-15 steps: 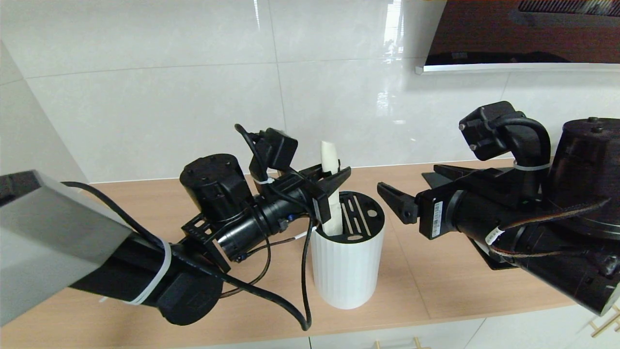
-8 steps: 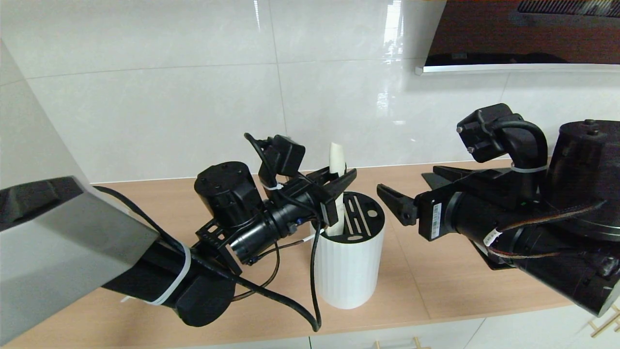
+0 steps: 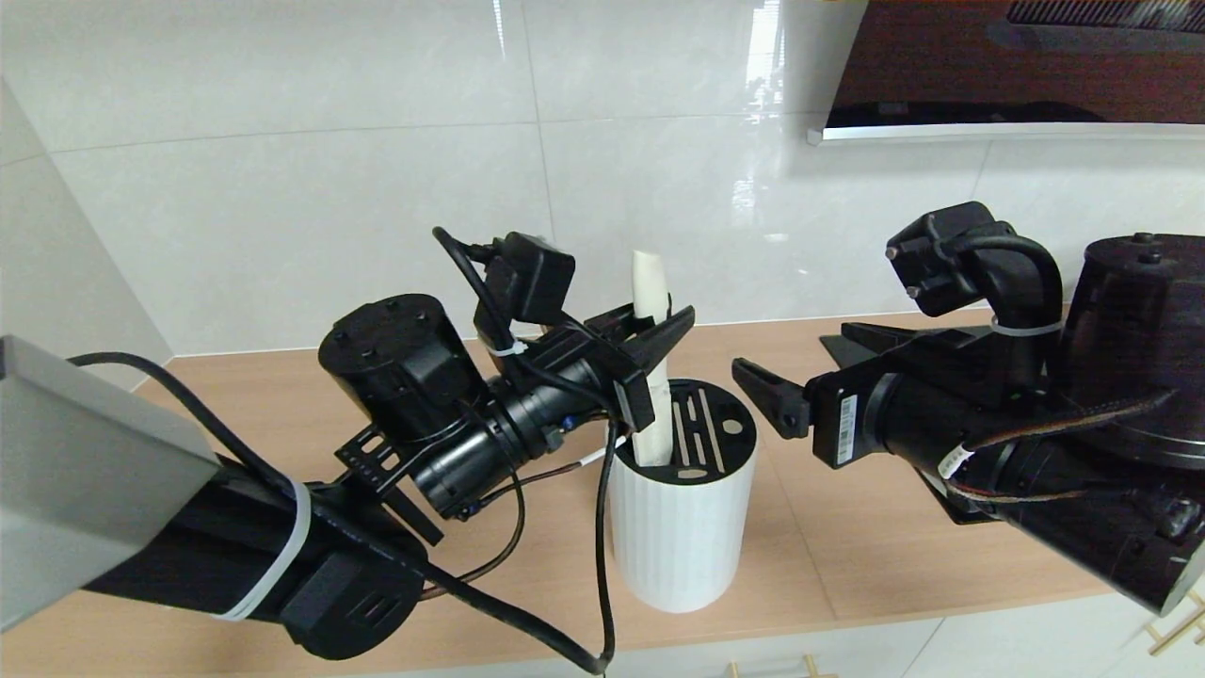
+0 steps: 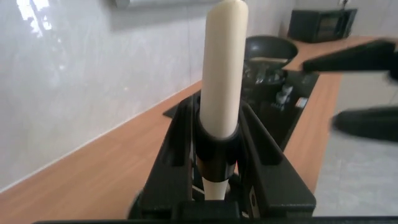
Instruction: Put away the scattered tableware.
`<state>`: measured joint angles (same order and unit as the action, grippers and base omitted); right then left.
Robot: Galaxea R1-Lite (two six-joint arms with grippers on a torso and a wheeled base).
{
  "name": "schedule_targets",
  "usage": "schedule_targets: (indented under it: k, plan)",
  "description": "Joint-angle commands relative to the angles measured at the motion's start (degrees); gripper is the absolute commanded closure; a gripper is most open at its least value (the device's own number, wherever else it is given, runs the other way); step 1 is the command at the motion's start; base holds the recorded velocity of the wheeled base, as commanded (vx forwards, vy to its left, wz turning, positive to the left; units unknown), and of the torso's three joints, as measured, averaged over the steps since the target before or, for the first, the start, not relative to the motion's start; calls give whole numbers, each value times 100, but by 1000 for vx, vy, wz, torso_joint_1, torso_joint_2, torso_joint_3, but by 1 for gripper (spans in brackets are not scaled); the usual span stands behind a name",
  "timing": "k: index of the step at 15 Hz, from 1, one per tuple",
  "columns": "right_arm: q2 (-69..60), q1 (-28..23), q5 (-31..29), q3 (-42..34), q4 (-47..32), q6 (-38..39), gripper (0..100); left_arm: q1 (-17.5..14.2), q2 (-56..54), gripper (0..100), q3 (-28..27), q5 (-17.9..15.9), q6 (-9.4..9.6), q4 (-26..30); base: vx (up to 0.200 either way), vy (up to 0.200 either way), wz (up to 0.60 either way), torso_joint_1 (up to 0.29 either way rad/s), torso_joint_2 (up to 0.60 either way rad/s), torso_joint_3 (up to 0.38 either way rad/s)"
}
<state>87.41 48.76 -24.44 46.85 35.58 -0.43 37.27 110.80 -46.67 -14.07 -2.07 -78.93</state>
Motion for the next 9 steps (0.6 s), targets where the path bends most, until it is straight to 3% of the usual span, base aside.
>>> schedule_targets:
  k: [1, 9]
  plan:
    - [4, 2, 1, 0, 10, -1, 0, 44, -94, 100, 52, 1, -4, -17, 0, 0, 0, 0, 0, 0]
    - [4, 2, 1, 0, 1, -1, 0, 141, 609, 100, 123, 1, -4, 10, 0, 0, 0, 0, 0, 0]
